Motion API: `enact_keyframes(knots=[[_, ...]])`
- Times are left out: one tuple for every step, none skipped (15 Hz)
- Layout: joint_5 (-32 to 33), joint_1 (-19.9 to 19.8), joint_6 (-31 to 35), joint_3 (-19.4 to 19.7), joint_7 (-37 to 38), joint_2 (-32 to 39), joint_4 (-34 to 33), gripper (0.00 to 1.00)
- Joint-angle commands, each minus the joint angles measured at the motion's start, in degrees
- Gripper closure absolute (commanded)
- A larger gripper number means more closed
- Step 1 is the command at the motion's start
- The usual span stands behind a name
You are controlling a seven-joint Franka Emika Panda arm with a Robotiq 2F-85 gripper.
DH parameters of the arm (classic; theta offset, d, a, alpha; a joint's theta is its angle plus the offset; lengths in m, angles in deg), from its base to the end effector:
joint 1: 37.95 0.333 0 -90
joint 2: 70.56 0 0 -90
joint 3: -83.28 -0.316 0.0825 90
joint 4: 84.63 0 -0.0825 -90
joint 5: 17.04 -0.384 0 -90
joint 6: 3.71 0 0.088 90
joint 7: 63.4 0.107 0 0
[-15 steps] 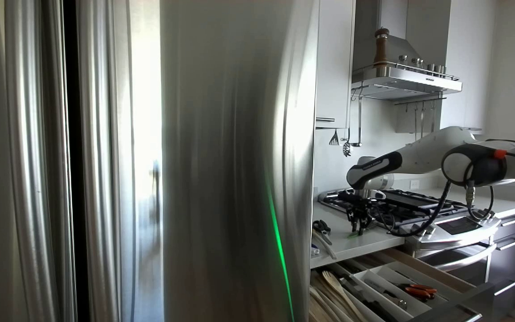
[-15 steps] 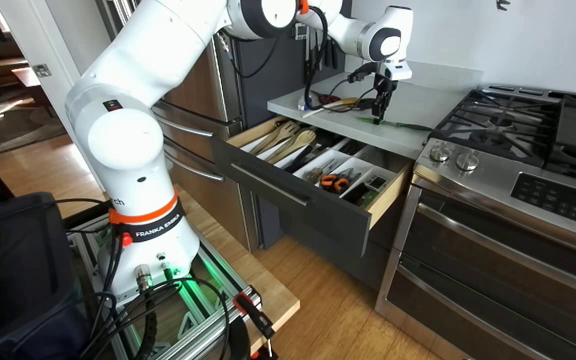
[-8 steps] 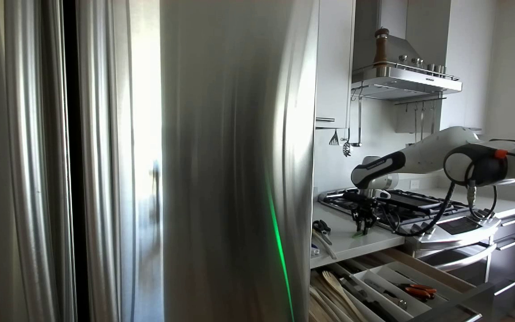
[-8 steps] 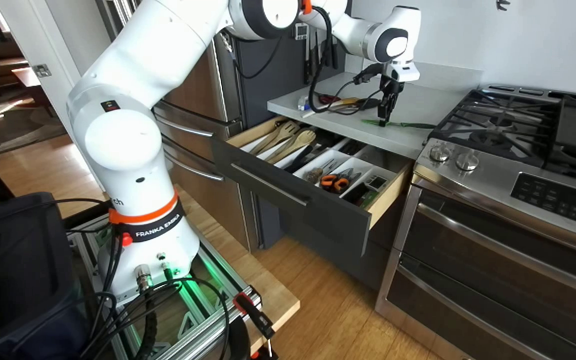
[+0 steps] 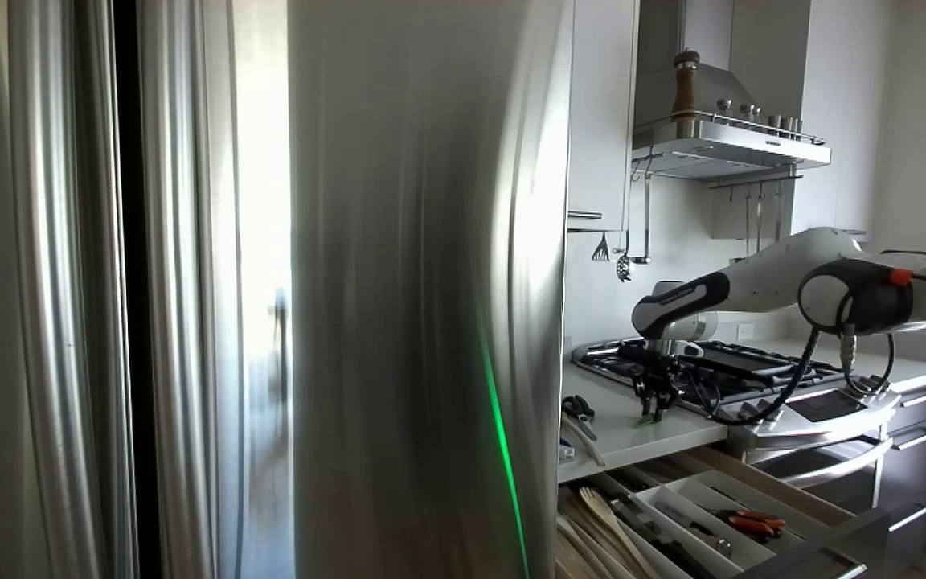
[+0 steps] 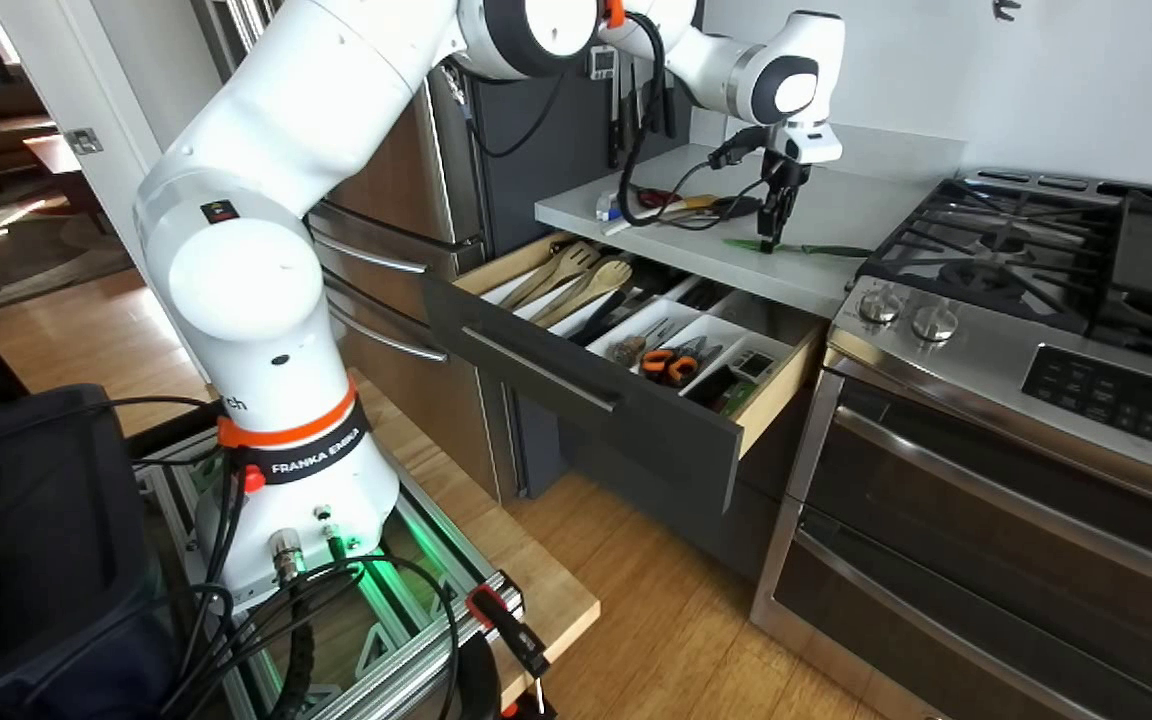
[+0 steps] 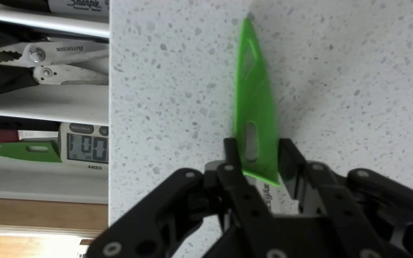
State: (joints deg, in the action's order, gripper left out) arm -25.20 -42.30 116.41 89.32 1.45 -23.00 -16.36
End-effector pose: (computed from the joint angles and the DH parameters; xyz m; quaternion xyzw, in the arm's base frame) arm 0.7588 -0.1086 0.2943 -0.7821 0.6213 -0.0238 0.0401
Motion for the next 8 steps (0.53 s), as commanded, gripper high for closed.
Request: enact_keyframes(knots=[[-1.3,-1.6,0.2,0.1,-2.0,0.1,-0.7,0.92],[-1.3,-1.7,0.2,0.1,-2.1,0.1,-0.9,0.92],[-1.3,-1.9,0.0,0.1,-2.3,0.2,-1.2,0.92],[-1.3,-2.1,0.0,0.1,-2.7,0.3,-1.4,0.92],[-1.2,-2.3,-0.2,0.2,-3.0,0.4,-1.7,0.92],[-1.1,-2.5,-0.3,0.2,-3.5,0.5,-1.9,0.92],[-1.1,-2.6,-0.5,0.2,-4.0,0.6,-2.2,0.92],[-1.1,-2.7,-0.5,0.2,-4.5,0.7,-2.4,0.92]])
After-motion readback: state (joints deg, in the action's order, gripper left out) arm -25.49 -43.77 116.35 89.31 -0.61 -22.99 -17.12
